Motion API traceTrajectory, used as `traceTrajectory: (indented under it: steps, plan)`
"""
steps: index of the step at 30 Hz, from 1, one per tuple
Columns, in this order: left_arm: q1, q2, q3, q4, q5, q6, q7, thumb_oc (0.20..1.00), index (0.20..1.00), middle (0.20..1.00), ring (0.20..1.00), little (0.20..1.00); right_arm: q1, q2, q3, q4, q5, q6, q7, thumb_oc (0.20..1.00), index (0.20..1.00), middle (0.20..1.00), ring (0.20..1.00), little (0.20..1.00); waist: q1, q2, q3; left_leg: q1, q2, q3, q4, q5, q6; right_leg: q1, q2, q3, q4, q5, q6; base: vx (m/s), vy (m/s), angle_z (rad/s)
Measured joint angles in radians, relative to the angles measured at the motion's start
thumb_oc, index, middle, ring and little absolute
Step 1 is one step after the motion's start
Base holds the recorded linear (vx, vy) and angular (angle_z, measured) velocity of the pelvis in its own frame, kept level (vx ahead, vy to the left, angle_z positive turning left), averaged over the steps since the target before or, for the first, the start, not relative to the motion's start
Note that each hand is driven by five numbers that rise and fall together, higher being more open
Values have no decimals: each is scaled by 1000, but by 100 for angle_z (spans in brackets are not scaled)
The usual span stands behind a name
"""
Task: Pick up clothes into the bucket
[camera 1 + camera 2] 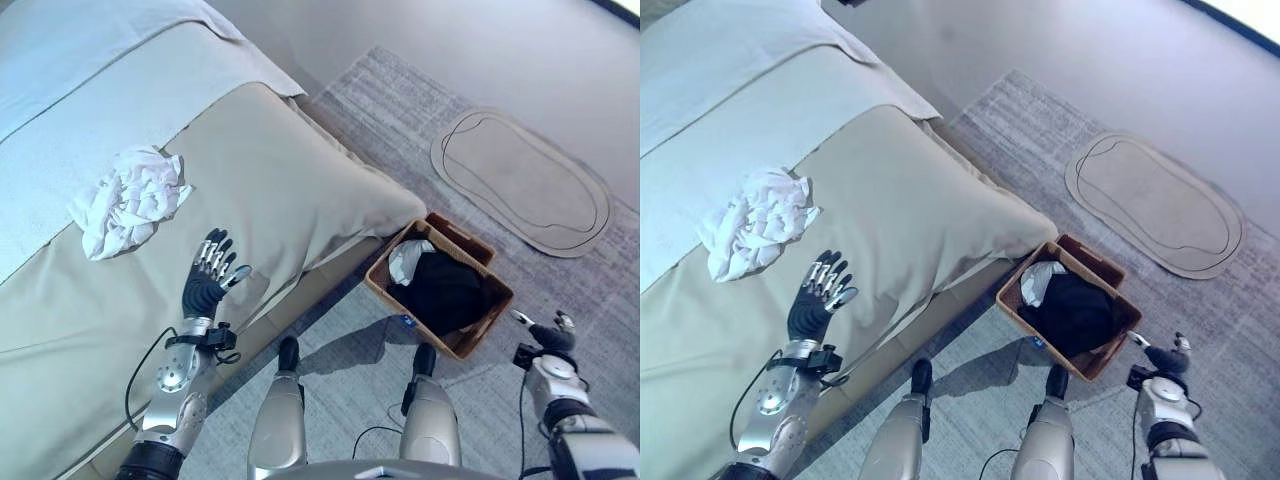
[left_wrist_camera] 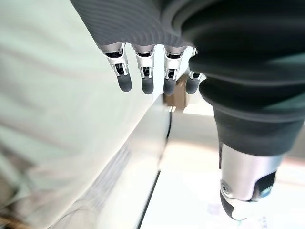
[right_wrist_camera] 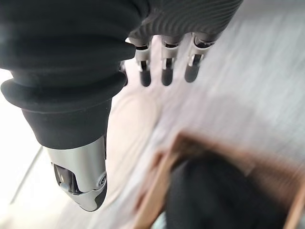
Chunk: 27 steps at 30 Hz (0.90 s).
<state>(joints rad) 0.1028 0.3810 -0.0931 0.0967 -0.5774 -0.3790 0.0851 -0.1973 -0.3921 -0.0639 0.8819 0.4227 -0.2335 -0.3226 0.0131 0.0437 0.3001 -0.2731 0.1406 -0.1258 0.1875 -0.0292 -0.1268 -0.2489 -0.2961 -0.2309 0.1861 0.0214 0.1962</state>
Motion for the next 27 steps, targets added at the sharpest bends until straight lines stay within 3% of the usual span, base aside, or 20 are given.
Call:
traceTrajectory:
  steps: [5, 7, 9, 10, 12, 13, 16, 17, 18, 19, 20, 21, 22, 23, 24, 25, 27]
  plan:
    - [35, -40, 16, 6, 16, 0, 5, 1000, 1000, 1000, 1000, 1000, 72, 24, 43, -244, -30, -38, 17, 1000, 1000, 1000, 1000, 1000, 5, -14, -23, 20, 11, -73, -9, 7, 10, 83, 21, -66, 2, -38, -5, 81, -87, 47]
    - [28, -54, 15, 31, 19, 2, 4, 1000, 1000, 1000, 1000, 1000, 94, 24, 36, -305, -52, -47, 19, 1000, 1000, 1000, 1000, 1000, 3, -17, -29, 5, 4, -69, 2, 33, 45, 136, 16, -129, -16, -48, -5, 29, 56, 92]
    - [18, -49, 14, 48, 24, 3, 6, 1000, 1000, 1000, 1000, 1000, 112, 38, 31, -348, -57, -56, 19, 1000, 1000, 1000, 1000, 1000, -4, -31, -37, -20, 21, 58, 7, 41, 106, 179, -2, -177, -38, -54, -21, 85, 140, 93]
    - [13, -41, 15, 58, 49, 3, 6, 1000, 1000, 1000, 1000, 1000, 121, 58, 32, -367, -58, -66, 18, 1000, 1000, 1000, 1000, 1000, 0, -45, -52, -19, 63, 192, 19, 23, 150, 184, -11, -199, -50, -58, -21, 150, 150, 52]
    - [21, -35, 18, 58, 68, 3, 8, 1000, 1000, 1000, 1000, 1000, 112, 79, 41, -379, -58, -67, 29, 1000, 1000, 1000, 1000, 1000, 13, -54, -64, 0, 63, 234, 6, 43, 96, 212, -20, -206, -63, -56, -21, 162, 177, 25]
    - [29, -31, 21, 56, 94, 3, 11, 1000, 1000, 1000, 1000, 1000, 123, 98, 41, -389, -58, -67, 36, 1000, 1000, 1000, 1000, 1000, 26, -66, -79, 18, 47, 233, -2, 57, 46, 242, -27, -209, -85, -47, -20, 158, 234, 23]
    - [30, 1, 41, 61, 130, 3, 16, 1000, 1000, 1000, 1000, 1000, 134, 139, 41, -375, -58, -67, 51, 1000, 1000, 1000, 1000, 1000, 31, -127, -129, 20, -4, 232, 8, 56, 32, 269, -70, -219, -107, -20, -17, 180, 270, 28]
    - [29, 15, 44, 62, 145, 4, 17, 1000, 1000, 1000, 1000, 1000, 134, 153, 33, -377, -57, -67, 55, 1000, 1000, 1000, 1000, 1000, 44, -143, -137, 14, -28, 236, 32, 37, 39, 290, -86, -222, -100, 0, -36, 317, 485, 75]
    - [11, -2, 40, 102, 196, 11, 18, 1000, 1000, 1000, 1000, 1000, 147, 153, -1, -371, -55, -66, 54, 1000, 1000, 1000, 1000, 1000, 25, -134, -144, 16, -60, 227, 77, 8, 79, 312, -134, -240, -37, 13, -38, 128, 219, 70]
    - [19, -4, 42, 103, 209, 12, 21, 1000, 1000, 1000, 1000, 1000, 158, 152, -3, -370, -55, -67, 55, 1000, 1000, 1000, 1000, 1000, 26, -139, -161, 34, -81, 239, 77, -12, 65, 316, -152, -230, -9, 42, -48, 162, 300, 72]
    - [9, -4, 48, 112, 234, 13, 24, 1000, 1000, 1000, 1000, 1000, 159, 148, -10, -369, -52, -67, 57, 1000, 1000, 1000, 1000, 1000, 29, -144, -151, 29, -114, 265, 156, -46, 104, 309, -198, -200, 70, 54, -43, 68, 161, 74]
    - [8, -5, 45, 135, 253, 12, 28, 1000, 1000, 1000, 1000, 1000, 180, 141, -11, -365, -42, -67, 55, 1000, 1000, 1000, 1000, 1000, -3, -124, -161, 58, -130, 279, 150, -78, 153, 279, -236, -158, 199, 90, -55, 112, 220, 85]
    - [8, -3, 48, 140, 255, 13, 36, 1000, 1000, 1000, 1000, 1000, 189, 139, 0, -366, -36, -66, 56, 1000, 1000, 1000, 1000, 1000, -16, -119, -163, 76, -135, 271, 131, -72, 150, 251, -240, -101, 273, 79, -47, 180, 218, 83]
    - [11, 9, 78, 146, 260, 13, 47, 1000, 1000, 1000, 1000, 1000, 182, 150, 32, -363, -34, -66, 72, 1000, 1000, 1000, 1000, 1000, -24, -108, -158, 101, -141, 228, 89, -74, 182, 170, -140, 95, 367, 17, -33, 151, 146, 34]
    - [9, 22, 85, 153, 262, 14, 49, 1000, 1000, 1000, 1000, 1000, 183, 157, 42, -363, -33, -66, 81, 1000, 1000, 1000, 1000, 1000, -25, -109, -157, 119, -137, 224, 51, -63, 198, 134, -90, 150, 392, -25, -33, 168, 105, 17]
    - [17, 34, 96, 154, 276, 15, 52, 1000, 1000, 1000, 1000, 1000, 183, 160, 42, -364, -30, -66, 90, 1000, 1000, 1000, 1000, 1000, -22, -108, -156, 147, -135, 227, -5, -39, 222, 76, -35, 153, 394, -76, -41, 154, 27, 26]
    - [17, 29, 104, 153, 289, 16, 53, 1000, 1000, 1000, 1000, 1000, 188, 146, 31, -367, -22, -69, 96, 1000, 1000, 1000, 1000, 1000, -40, -111, -149, 175, -147, 227, -46, -23, 220, 7, 3, 126, 359, -85, -51, 139, 17, 26]
